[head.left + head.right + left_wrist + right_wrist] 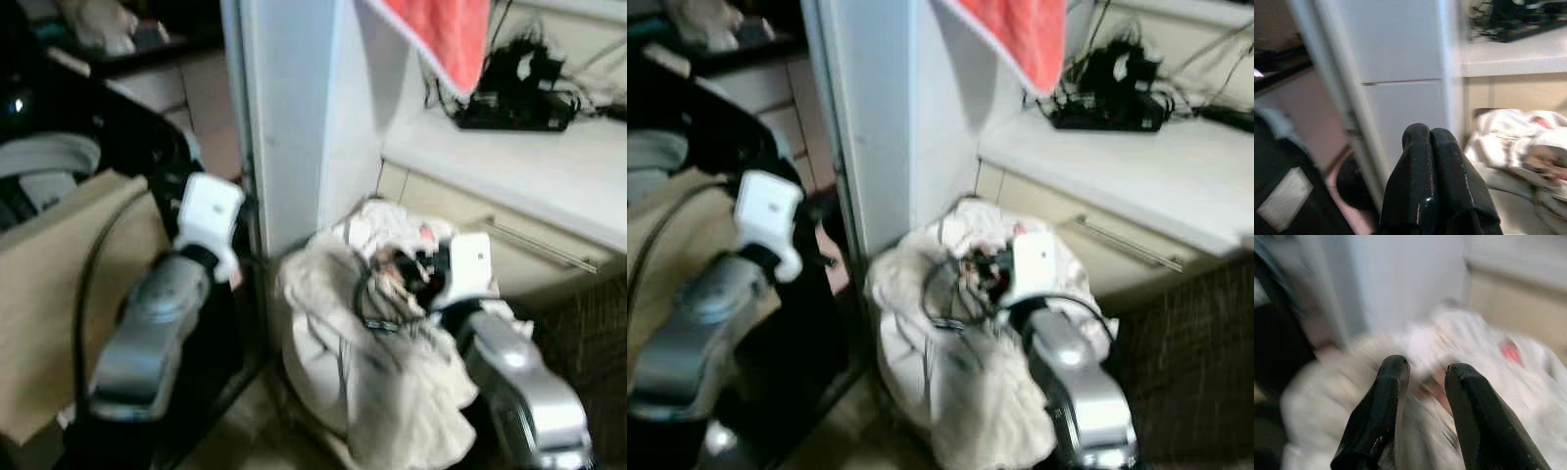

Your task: Clothes washing

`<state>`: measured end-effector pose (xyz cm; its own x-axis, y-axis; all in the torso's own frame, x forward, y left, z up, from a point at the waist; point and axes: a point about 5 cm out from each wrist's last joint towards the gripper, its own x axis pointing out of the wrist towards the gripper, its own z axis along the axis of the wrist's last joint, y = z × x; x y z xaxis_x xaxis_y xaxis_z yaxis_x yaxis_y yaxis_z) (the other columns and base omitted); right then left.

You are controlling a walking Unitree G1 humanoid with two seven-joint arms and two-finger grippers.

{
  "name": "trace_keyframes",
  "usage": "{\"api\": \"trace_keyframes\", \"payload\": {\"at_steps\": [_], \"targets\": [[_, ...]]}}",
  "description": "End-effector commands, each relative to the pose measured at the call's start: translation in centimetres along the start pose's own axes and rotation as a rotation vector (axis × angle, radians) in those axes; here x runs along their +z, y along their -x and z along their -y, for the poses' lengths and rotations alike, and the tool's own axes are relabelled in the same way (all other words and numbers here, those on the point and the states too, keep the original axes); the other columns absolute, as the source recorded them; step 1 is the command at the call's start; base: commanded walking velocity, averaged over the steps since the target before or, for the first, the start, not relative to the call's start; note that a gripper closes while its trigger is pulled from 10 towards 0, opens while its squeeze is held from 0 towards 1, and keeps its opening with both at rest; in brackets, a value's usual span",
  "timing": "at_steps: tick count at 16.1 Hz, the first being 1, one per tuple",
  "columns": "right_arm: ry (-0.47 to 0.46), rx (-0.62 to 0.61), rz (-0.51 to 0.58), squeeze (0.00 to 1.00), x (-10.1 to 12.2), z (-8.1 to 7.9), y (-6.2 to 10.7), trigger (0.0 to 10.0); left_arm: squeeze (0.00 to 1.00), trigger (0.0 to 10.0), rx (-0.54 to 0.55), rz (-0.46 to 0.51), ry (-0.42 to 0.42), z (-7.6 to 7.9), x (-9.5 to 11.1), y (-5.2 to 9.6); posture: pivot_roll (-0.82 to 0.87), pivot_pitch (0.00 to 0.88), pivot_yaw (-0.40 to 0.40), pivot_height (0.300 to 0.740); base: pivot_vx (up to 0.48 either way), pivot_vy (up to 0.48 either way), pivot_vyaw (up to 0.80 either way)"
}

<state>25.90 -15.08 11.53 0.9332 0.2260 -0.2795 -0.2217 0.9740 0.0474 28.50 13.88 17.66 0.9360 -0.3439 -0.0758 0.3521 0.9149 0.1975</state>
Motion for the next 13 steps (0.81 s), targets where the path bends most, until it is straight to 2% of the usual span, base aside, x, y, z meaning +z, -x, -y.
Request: {"api": "trace_keyframes", "payload": {"at_steps": [1,2,3,4,5,9,13], "targets": [[-0.016,-0.017,-0.08,0.0,-0.8,0.5,-0.4,10.0,0.0,10.0,-0.053,-0.031,-0.01,0.4,-0.5,-0.1,-0.01,0.0,0.014,0.74,0.0,0.0,0.0],[-0.031,-0.006,-0.132,0.45,-1.2,0.9,-0.6,10.0,0.0,10.0,-0.122,-0.066,-0.032,1.1,-1.1,0.0,-0.01,0.0,0.013,0.74,0.0,0.0,0.0],[-0.031,-0.007,-0.174,0.98,-1.6,1.1,-0.8,10.0,0.0,10.0,-0.168,-0.086,-0.049,1.4,-1.4,0.1,-0.01,0.0,0.013,0.74,0.0,0.0,0.0],[-0.018,-0.014,-0.218,1.0,-1.9,1.5,-1.0,10.0,0.0,10.0,-0.235,-0.104,-0.069,2.0,-1.8,0.4,-0.01,0.0,0.008,0.74,0.0,0.0,0.0],[0.005,-0.018,-0.301,1.0,-2.0,2.2,-1.3,10.0,0.0,10.0,-0.351,-0.136,-0.094,3.0,-2.4,1.0,0.0,0.0,0.001,0.74,0.0,0.0,0.0],[0.059,-0.024,-0.394,1.0,-1.0,3.6,-1.2,10.0,0.0,10.0,-0.398,-0.17,-0.08,3.5,-2.9,1.1,0.0,0.0,-0.015,0.74,0.0,0.0,0.0],[0.088,0.025,-0.448,1.0,0.2,3.9,-0.3,10.0,0.0,10.0,-0.465,-0.183,-0.074,3.9,-2.8,1.3,-0.01,0.0,-0.012,0.74,0.0,0.0,0.0]]}}
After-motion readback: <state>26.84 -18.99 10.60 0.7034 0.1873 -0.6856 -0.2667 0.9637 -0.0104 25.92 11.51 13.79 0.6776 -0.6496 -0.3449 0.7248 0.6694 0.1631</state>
